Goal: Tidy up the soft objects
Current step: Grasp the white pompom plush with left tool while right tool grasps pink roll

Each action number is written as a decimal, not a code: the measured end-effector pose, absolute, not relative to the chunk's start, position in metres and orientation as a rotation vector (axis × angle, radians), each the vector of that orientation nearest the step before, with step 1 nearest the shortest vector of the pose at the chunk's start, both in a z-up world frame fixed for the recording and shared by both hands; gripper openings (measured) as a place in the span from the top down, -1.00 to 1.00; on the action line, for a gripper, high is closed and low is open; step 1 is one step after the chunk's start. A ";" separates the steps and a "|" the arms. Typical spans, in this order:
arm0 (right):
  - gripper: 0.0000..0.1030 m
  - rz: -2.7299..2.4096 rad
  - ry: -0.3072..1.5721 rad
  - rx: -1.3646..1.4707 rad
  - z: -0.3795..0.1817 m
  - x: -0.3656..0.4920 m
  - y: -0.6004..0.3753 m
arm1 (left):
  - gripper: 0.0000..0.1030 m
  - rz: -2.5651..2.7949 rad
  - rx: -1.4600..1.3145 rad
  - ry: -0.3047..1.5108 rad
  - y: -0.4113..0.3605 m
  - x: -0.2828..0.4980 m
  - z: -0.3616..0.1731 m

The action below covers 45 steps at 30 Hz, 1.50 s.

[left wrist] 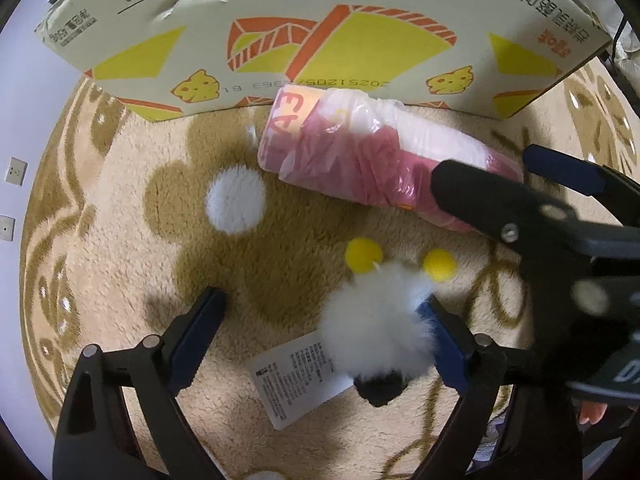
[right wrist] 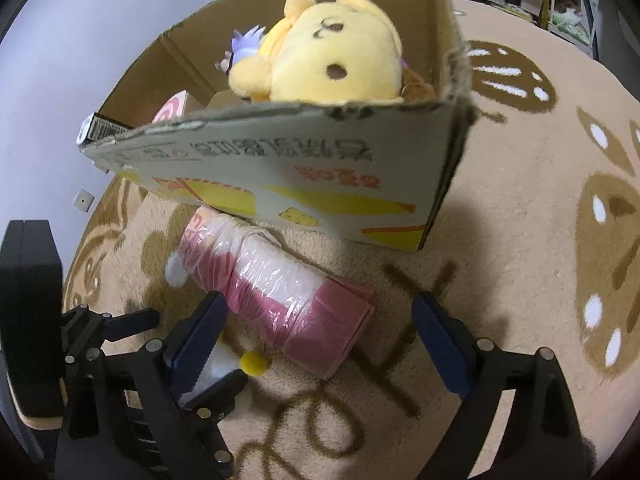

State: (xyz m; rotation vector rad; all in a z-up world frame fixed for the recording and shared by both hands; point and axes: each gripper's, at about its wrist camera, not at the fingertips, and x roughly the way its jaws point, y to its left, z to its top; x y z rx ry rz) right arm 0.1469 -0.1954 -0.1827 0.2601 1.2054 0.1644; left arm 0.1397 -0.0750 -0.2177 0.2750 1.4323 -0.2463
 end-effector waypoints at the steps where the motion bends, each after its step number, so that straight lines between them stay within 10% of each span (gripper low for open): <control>1: -0.90 0.164 1.211 0.252 -0.186 0.148 -0.191 | -0.71 -0.246 0.281 1.427 -0.069 0.138 -0.212; 14: -0.76 0.214 1.182 0.094 -0.194 0.157 -0.157 | 0.71 -0.258 0.247 1.348 -0.059 0.139 -0.192; 31: -0.44 0.278 1.178 0.169 -0.196 0.160 -0.159 | 0.79 -0.202 0.227 1.279 -0.031 0.148 -0.157; 45: 0.56 0.307 1.152 0.287 -0.181 0.143 -0.162 | 0.79 -0.138 0.183 1.201 -0.009 0.138 -0.128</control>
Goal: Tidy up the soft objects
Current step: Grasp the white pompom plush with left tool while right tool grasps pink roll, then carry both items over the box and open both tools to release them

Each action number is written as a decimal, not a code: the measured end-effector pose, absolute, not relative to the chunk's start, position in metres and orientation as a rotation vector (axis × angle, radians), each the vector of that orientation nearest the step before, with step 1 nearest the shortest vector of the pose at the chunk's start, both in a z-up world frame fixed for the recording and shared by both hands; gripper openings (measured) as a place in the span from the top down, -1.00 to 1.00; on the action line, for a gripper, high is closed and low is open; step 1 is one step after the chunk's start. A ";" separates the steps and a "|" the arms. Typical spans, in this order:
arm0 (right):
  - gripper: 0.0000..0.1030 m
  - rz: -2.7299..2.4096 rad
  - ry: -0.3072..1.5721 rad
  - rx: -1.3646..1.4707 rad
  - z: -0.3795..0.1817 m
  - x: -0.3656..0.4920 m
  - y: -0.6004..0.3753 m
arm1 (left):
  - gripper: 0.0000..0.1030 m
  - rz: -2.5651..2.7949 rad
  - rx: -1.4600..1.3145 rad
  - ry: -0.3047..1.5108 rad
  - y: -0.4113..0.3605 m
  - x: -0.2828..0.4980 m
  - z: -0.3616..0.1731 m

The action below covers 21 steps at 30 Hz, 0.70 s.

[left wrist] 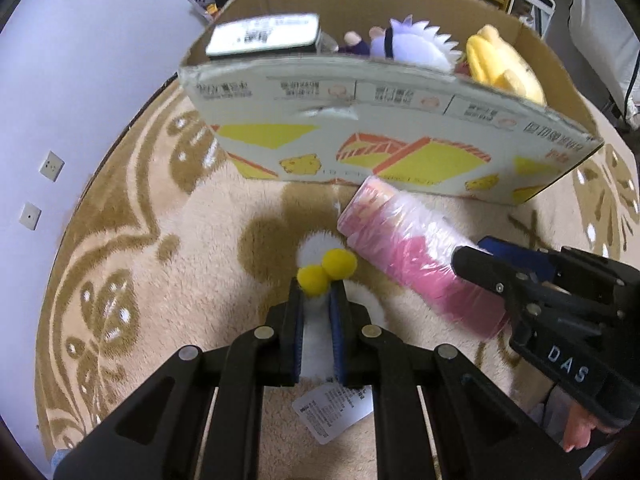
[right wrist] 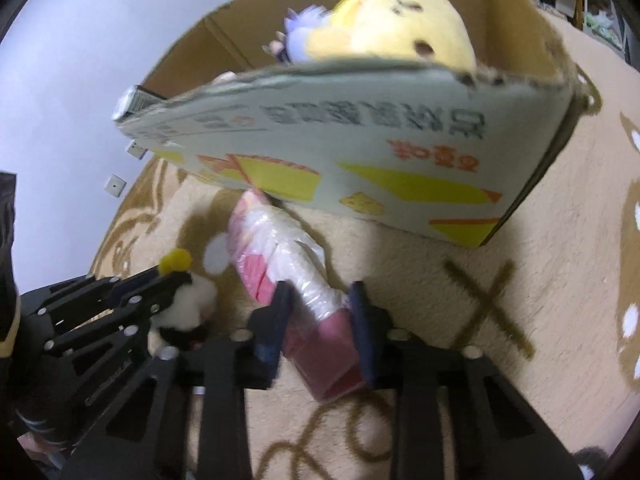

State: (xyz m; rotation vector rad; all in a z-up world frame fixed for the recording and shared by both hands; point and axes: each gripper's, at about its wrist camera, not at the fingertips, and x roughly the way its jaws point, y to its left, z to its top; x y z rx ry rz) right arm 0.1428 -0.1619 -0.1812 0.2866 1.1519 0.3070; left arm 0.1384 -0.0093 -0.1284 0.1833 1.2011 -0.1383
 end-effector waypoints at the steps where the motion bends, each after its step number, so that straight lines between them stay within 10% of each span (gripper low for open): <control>1: 0.59 0.305 1.137 0.284 -0.178 0.141 -0.160 | 0.79 -0.142 0.183 1.188 -0.009 0.137 -0.124; 21: 0.81 0.181 0.991 0.213 -0.114 0.094 -0.186 | 0.86 -0.126 0.166 0.996 -0.012 0.114 -0.081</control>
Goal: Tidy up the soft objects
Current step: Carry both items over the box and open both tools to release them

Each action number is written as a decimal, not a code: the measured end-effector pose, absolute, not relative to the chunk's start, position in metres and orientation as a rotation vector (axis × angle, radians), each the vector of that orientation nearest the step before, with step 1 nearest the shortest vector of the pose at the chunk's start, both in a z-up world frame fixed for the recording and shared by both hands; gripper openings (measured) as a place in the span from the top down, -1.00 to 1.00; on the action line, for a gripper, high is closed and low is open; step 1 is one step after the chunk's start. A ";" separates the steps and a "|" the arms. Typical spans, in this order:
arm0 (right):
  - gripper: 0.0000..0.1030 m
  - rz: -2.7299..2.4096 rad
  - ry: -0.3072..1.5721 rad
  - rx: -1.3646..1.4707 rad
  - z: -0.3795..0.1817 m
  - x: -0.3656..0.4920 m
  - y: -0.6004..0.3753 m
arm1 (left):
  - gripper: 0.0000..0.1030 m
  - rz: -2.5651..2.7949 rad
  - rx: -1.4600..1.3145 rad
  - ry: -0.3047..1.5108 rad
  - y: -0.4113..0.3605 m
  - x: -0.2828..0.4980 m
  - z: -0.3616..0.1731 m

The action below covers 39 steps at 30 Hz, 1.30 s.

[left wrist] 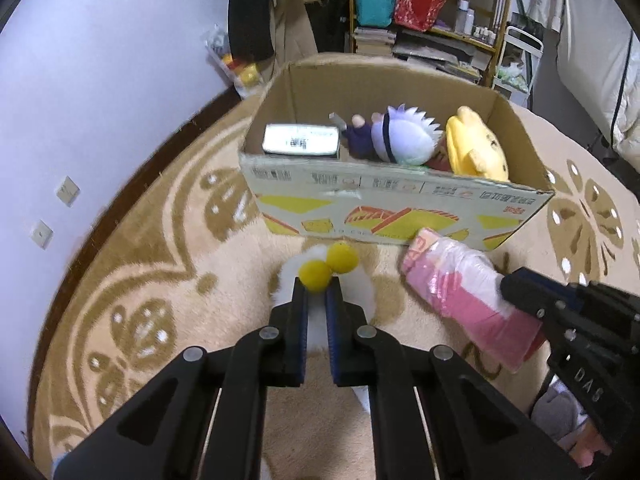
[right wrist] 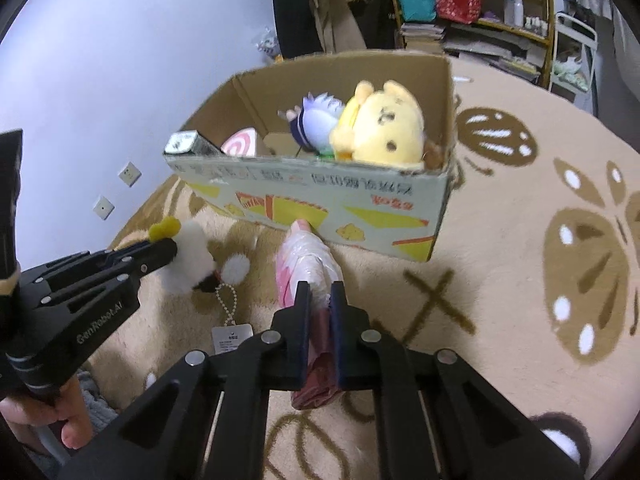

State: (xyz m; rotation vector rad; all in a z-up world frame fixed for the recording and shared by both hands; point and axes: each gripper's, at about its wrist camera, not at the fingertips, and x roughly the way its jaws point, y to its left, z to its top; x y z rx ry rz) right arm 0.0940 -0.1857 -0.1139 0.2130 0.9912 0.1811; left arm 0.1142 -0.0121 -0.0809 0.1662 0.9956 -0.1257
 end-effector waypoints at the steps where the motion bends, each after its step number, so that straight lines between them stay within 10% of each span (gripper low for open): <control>1: 0.81 0.177 0.987 0.210 -0.111 0.092 -0.187 | 0.86 -0.125 0.171 0.982 -0.012 0.112 -0.077; 39: 0.89 0.211 0.718 0.223 0.006 0.059 -0.198 | 0.88 -0.101 0.260 0.690 -0.020 0.101 0.022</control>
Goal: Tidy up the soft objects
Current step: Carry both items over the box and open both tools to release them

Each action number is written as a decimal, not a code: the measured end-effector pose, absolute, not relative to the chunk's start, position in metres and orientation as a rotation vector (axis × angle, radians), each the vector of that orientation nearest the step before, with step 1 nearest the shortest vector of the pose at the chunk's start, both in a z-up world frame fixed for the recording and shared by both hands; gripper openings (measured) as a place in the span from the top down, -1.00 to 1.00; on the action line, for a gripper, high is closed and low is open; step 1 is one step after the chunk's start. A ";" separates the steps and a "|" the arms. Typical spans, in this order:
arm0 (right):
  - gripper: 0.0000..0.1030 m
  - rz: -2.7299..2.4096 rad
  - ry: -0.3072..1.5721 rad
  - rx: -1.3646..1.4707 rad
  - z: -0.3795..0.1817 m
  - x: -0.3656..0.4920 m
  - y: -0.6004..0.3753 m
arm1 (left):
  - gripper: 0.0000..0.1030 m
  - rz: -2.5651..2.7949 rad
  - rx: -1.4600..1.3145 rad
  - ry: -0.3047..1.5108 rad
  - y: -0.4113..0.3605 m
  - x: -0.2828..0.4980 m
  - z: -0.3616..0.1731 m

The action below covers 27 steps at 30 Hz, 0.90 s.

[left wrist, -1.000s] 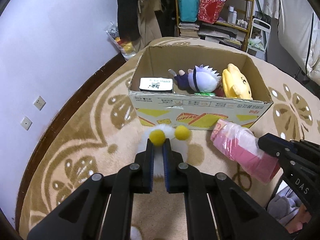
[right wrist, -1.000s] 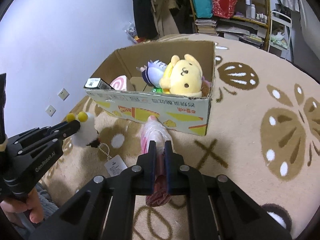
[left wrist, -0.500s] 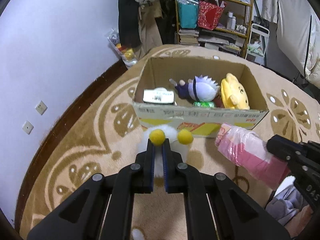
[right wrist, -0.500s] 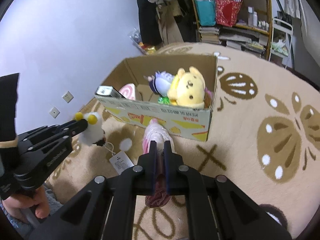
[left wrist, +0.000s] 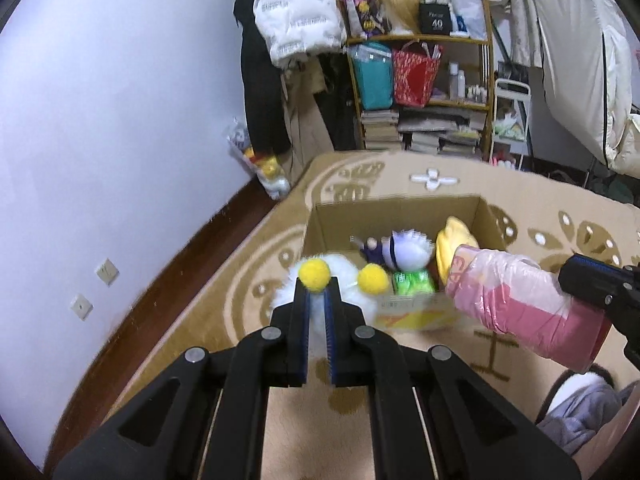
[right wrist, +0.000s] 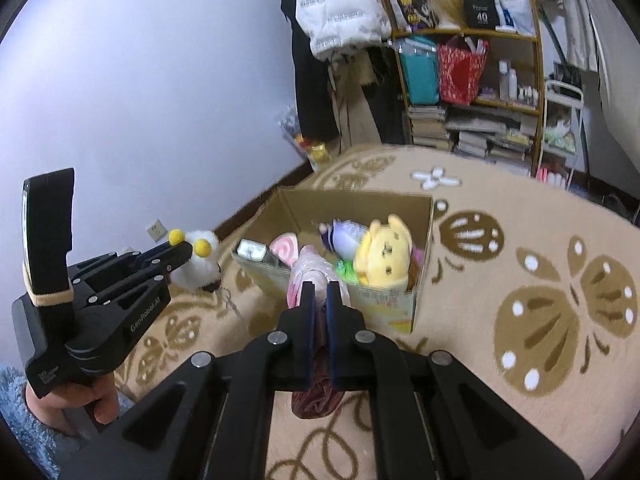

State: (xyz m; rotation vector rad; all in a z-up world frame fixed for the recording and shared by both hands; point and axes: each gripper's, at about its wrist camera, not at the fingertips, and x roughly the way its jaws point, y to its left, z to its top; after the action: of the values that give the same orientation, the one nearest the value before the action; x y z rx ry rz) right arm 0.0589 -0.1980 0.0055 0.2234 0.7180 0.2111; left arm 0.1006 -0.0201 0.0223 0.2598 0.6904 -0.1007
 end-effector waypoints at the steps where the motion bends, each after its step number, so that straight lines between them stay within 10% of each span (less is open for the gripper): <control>1: 0.89 0.214 0.707 0.223 0.009 0.061 -0.199 | 0.88 -0.107 0.262 0.675 -0.022 0.103 0.028; 27: 0.91 0.269 0.681 0.079 0.019 0.161 -0.188 | 0.88 -0.182 0.286 0.564 -0.060 0.195 0.042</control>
State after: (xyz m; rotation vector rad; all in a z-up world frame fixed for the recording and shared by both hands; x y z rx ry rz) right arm 0.1609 -0.1880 0.0189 0.0787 0.6810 0.2689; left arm 0.1946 -0.0604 0.0423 0.2857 0.5644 -0.1818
